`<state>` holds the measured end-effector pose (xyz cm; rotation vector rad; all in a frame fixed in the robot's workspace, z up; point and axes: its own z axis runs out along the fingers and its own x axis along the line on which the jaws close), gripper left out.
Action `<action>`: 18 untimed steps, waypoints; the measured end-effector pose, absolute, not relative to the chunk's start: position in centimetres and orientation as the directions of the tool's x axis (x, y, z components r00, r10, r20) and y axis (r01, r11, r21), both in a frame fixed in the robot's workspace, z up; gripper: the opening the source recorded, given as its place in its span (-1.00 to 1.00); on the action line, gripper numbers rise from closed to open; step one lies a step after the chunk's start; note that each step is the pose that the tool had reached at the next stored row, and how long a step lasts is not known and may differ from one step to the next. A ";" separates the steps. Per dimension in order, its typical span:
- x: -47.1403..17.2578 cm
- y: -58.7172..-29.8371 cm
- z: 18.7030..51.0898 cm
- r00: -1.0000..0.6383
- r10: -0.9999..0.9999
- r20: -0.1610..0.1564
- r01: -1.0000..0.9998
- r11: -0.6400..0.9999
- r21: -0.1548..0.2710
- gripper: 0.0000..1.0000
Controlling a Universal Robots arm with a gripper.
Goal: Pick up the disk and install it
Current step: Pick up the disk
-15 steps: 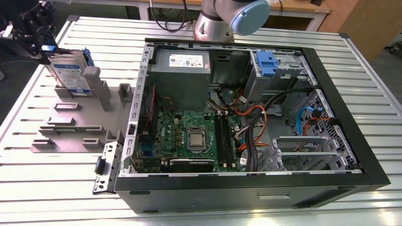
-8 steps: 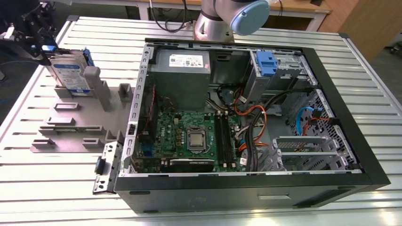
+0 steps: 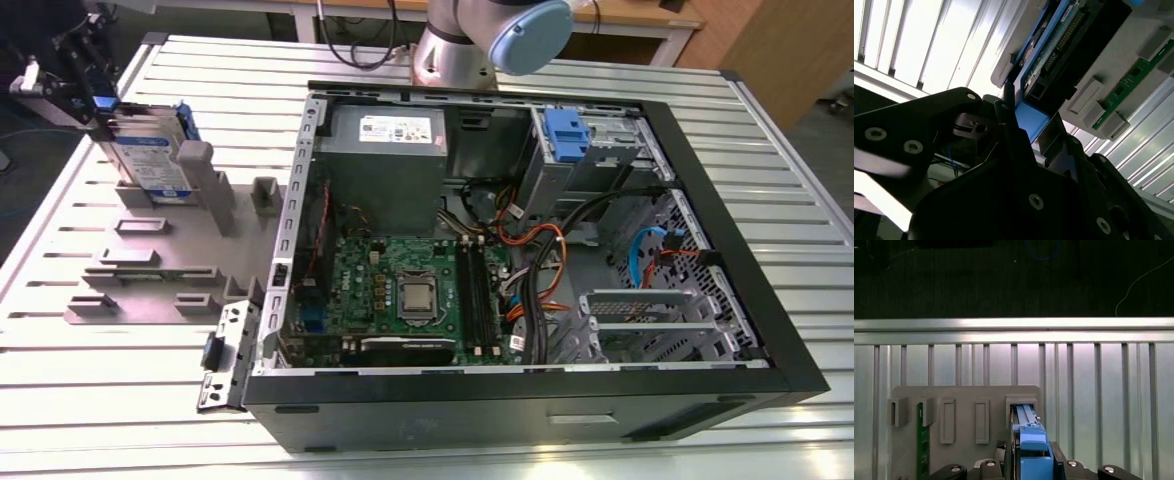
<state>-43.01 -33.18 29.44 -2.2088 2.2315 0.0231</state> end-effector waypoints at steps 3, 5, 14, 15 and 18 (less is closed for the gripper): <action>-43.0 -33.2 29.2 0.016 -1.000 -0.012 -1.000 -0.017 0.009 -0.11; -43.0 -33.2 29.0 0.018 -1.000 -0.012 -1.000 -0.019 0.009 -0.11; -43.0 -33.2 28.6 0.019 -1.000 -0.011 -1.000 -0.019 0.009 -0.11; -43.0 -33.2 28.7 0.019 -1.000 -0.012 -1.000 -0.019 0.009 -0.11; -43.0 -33.2 28.9 0.019 -1.000 -0.012 -1.000 -0.019 0.009 -0.11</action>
